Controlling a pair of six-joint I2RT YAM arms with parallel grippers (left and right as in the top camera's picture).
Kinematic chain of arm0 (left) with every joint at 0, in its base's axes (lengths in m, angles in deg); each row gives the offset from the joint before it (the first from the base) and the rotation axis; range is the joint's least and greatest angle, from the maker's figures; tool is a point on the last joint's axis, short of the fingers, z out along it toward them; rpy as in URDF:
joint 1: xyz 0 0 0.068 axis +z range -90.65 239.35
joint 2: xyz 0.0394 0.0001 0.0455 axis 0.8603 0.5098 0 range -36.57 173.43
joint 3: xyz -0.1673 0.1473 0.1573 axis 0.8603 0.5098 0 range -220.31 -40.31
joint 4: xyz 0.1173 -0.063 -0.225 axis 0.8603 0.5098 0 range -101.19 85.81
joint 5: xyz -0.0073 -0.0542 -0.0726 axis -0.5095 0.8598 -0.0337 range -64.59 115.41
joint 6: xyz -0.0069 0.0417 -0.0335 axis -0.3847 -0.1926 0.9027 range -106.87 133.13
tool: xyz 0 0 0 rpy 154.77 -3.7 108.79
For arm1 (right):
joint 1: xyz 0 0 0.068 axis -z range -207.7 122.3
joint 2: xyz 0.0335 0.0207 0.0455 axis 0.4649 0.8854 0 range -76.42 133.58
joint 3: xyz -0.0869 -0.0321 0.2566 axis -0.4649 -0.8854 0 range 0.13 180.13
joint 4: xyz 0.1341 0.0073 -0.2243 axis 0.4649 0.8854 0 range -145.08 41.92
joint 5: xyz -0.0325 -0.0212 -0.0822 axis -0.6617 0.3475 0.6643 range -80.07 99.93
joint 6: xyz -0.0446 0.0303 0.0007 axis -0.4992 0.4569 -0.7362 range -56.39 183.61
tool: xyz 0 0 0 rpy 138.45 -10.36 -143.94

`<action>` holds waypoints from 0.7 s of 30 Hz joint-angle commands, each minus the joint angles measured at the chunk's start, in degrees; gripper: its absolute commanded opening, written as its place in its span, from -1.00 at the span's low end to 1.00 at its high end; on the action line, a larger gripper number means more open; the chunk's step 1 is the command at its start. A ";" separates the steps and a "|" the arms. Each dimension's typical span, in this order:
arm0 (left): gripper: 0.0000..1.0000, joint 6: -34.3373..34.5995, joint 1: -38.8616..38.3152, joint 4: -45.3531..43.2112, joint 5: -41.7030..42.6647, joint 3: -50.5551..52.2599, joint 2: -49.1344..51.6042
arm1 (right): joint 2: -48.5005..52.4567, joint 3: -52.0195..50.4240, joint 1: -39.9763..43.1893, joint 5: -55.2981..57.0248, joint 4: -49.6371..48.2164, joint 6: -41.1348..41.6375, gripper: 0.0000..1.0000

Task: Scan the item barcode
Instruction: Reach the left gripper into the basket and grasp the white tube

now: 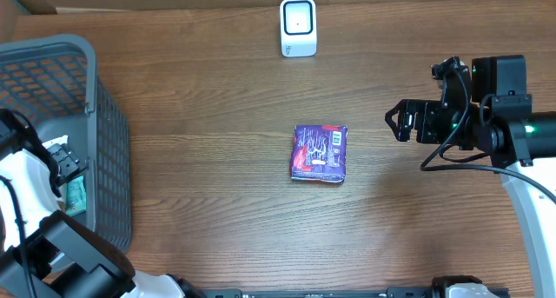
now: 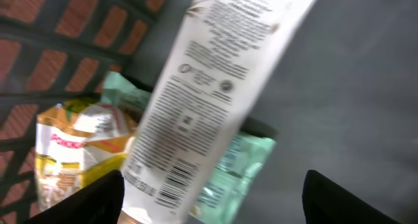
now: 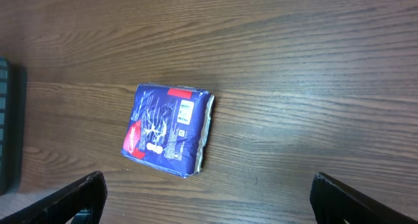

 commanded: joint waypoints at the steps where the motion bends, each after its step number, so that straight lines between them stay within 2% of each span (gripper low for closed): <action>1: 0.58 -3.13 1.70 -0.76 -1.25 0.22 1.62 | -0.09 1.20 -0.37 -0.31 -0.04 -0.02 1.00; 6: 0.61 -3.93 2.49 -2.84 -0.33 0.22 5.86 | -0.09 1.20 -0.37 -0.31 0.02 -0.02 1.00; 10: 0.54 -4.85 2.47 -3.67 -0.37 0.22 9.60 | -0.09 1.20 -0.37 -0.33 0.17 -0.02 1.00; 12: 0.38 -4.85 2.47 -4.00 -0.37 0.22 10.25 | -0.09 1.20 -0.37 -0.33 0.28 0.00 1.00; 14: 0.05 -4.83 2.47 -4.55 -0.37 0.20 10.25 | -0.09 1.20 -0.37 -0.33 0.35 0.00 1.00; 15: -0.13 -4.85 2.47 -4.68 -0.37 0.09 10.14 | -0.09 1.20 -0.37 -0.33 0.35 0.00 1.00; 17: -0.65 -4.79 2.47 -4.37 -0.52 -0.44 10.10 | -0.09 1.20 -0.37 -0.33 0.31 0.00 1.00; 18: -0.74 -4.70 2.47 -3.96 -0.52 -0.85 10.10 | -0.09 1.20 -0.37 -0.33 0.17 0.00 1.00; 21: -0.75 -1.88 2.47 -2.49 -0.48 -2.60 10.03 | -0.09 1.20 -0.37 -0.33 0.15 0.00 1.00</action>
